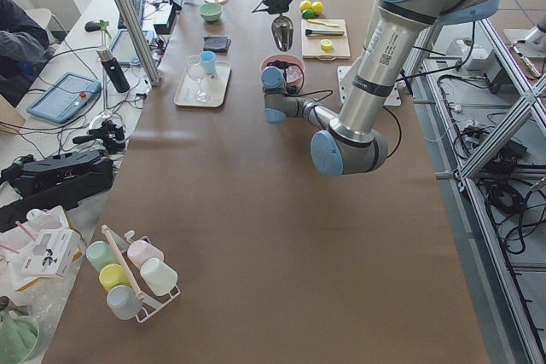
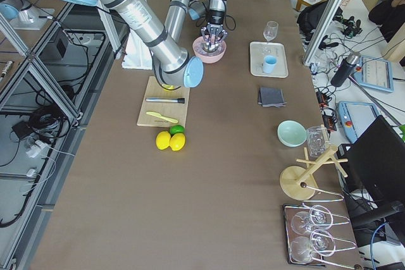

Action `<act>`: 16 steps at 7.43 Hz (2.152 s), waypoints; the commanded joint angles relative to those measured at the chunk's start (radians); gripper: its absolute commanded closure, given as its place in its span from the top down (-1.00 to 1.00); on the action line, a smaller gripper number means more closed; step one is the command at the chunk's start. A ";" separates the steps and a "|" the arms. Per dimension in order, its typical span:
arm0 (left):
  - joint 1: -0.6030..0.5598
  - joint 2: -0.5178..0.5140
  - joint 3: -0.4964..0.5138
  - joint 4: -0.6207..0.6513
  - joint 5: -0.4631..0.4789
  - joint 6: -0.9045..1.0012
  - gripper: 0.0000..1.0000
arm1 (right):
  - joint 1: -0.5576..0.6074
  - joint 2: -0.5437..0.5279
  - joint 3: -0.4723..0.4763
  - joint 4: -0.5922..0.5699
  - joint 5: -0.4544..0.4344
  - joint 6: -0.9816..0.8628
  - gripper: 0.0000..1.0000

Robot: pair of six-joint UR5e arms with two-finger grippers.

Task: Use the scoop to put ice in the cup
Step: 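Lower the scoop with the right gripper into the ice cubes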

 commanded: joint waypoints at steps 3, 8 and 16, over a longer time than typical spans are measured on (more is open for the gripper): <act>-0.002 0.005 0.001 0.002 0.002 -0.003 0.96 | -0.017 0.080 -0.162 -0.032 -0.017 0.100 -1.00; -0.008 -0.009 0.008 0.014 0.000 -0.003 0.96 | -0.062 0.095 -0.199 -0.033 -0.026 0.171 -1.00; -0.043 -0.023 0.011 0.039 -0.038 0.003 0.96 | -0.085 0.129 -0.279 -0.030 -0.048 0.198 -1.00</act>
